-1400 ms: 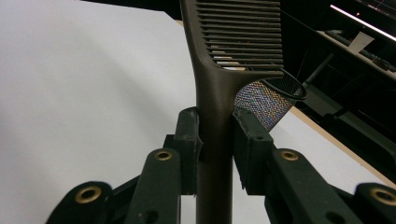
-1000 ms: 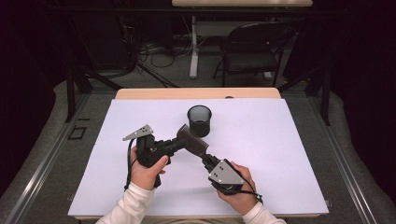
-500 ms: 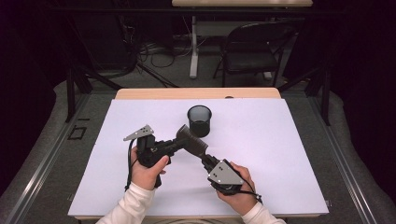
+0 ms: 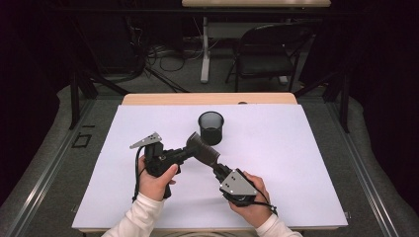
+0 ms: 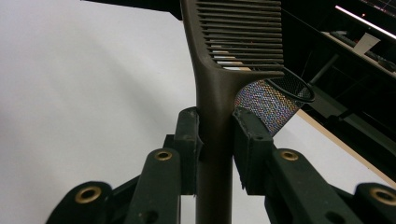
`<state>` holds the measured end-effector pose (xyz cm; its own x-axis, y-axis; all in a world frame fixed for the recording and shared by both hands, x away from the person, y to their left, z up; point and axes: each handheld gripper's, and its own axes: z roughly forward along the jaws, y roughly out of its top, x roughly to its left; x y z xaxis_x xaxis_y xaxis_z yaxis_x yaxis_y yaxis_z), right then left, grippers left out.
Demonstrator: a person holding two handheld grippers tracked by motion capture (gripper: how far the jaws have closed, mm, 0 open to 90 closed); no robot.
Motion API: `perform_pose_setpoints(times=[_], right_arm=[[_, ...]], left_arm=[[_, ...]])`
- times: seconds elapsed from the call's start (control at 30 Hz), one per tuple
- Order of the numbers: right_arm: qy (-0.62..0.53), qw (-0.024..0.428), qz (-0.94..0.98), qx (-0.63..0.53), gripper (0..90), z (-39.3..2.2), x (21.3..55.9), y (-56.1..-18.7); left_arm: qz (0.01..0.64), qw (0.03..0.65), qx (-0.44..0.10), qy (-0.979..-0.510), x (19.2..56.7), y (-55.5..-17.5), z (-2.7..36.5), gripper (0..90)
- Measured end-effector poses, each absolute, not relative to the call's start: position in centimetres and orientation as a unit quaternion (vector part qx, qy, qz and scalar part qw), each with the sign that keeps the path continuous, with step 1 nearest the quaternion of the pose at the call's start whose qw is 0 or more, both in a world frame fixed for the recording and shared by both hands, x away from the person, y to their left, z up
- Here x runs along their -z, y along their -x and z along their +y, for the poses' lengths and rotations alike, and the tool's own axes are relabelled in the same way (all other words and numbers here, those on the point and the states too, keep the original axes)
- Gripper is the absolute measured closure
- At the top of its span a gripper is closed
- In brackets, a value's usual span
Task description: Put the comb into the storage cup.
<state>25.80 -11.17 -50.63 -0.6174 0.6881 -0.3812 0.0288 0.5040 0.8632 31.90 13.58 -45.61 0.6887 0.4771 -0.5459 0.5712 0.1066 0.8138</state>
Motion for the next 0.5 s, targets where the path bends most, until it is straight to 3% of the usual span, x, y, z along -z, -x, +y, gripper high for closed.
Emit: perform_pose_setpoints(times=[0.5], right_arm=[[-0.230,0.373,0.783,-0.440,73.0,-11.09,50.74,-25.84]], left_arm=[[0.401,0.637,0.055,-0.656,45.85,-31.98,13.65,83.8]])
